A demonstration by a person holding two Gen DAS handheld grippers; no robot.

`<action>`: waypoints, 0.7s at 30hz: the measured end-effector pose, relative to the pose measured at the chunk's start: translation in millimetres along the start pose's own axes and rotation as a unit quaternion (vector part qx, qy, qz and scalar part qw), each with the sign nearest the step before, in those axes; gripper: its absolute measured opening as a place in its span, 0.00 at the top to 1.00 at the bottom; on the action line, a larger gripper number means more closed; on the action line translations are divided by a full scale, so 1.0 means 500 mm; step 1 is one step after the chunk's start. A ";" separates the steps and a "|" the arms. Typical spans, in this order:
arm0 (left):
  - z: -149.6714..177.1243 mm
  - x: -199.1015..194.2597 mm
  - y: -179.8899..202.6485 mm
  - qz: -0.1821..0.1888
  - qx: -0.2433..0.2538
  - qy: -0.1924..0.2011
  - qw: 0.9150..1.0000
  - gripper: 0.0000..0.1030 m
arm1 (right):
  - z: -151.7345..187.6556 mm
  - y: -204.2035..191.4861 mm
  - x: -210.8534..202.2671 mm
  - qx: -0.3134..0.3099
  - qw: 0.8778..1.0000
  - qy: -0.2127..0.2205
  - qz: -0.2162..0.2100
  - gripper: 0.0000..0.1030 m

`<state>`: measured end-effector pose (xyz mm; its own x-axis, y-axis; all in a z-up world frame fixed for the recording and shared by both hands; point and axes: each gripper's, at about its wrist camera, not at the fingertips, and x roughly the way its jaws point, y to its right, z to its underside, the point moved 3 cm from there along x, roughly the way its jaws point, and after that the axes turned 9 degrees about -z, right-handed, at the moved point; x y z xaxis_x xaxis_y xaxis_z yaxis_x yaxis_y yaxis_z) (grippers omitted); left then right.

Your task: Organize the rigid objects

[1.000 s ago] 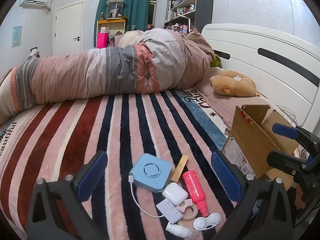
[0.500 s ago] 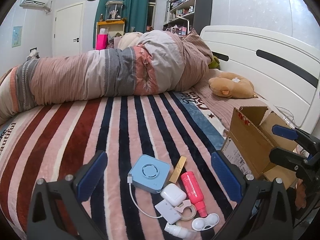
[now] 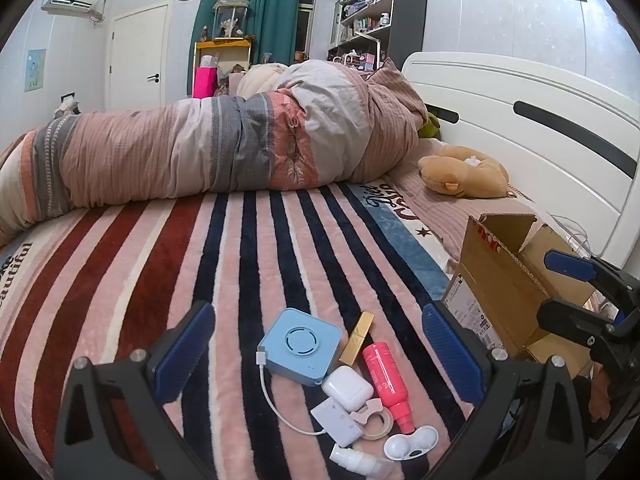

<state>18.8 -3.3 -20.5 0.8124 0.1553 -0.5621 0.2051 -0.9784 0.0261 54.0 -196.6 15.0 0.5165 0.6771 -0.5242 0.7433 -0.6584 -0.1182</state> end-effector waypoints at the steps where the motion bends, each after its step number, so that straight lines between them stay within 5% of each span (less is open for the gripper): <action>1: 0.000 0.000 0.000 0.000 0.000 0.000 1.000 0.00 | 0.000 0.000 0.000 0.000 1.000 0.000 0.000 0.00; 21: 0.003 -0.003 -0.007 -0.006 -0.002 0.001 1.000 0.00 | 0.005 0.003 0.007 0.010 1.000 0.000 -0.012 0.00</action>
<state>16.2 -0.3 -21.1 0.8108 0.1664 -0.5612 0.2165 -0.9760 0.0234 55.6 -196.2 10.8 0.4983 0.6927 -0.5215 0.7468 -0.6485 -0.1479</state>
